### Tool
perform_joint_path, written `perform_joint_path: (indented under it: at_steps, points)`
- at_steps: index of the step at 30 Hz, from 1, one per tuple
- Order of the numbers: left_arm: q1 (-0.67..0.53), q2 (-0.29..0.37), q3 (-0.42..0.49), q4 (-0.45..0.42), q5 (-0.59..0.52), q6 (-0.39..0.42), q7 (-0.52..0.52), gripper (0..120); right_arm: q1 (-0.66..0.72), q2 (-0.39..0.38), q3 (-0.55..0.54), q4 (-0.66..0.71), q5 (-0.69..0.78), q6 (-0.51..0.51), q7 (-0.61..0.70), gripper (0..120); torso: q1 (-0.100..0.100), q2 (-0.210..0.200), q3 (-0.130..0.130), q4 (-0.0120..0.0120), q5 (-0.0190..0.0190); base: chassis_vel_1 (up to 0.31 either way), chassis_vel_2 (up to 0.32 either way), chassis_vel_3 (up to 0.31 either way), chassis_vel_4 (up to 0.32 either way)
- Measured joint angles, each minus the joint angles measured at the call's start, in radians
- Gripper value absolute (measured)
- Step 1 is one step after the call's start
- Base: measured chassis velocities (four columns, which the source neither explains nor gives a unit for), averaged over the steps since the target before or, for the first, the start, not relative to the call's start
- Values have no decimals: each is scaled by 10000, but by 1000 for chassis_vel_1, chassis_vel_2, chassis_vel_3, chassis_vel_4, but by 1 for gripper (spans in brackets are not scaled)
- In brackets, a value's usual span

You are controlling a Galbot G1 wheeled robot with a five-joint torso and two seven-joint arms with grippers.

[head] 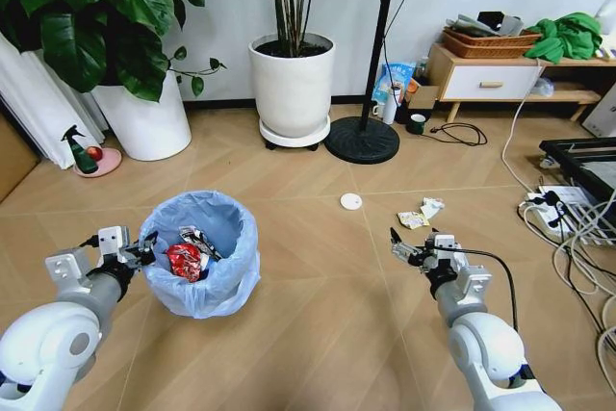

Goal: Pick up the trash bin and place the garbage on the floor into it.

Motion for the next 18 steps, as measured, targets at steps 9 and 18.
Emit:
perform_joint_path:
  at_steps: [9, 18]
  points:
    - [36, -20, -18, -6, 24, -21, 1, 0, -39, 37, -10, -23, -66, -3, 0, 100, -3, 0, -3, 2, -1, 11, -44, -5, 53]
    - [30, -21, -9, 1, 23, -26, 18, 0, -66, 82, -9, -29, -111, 1, 0, 100, -3, 0, -3, 0, 0, -99, -87, 91, 89]
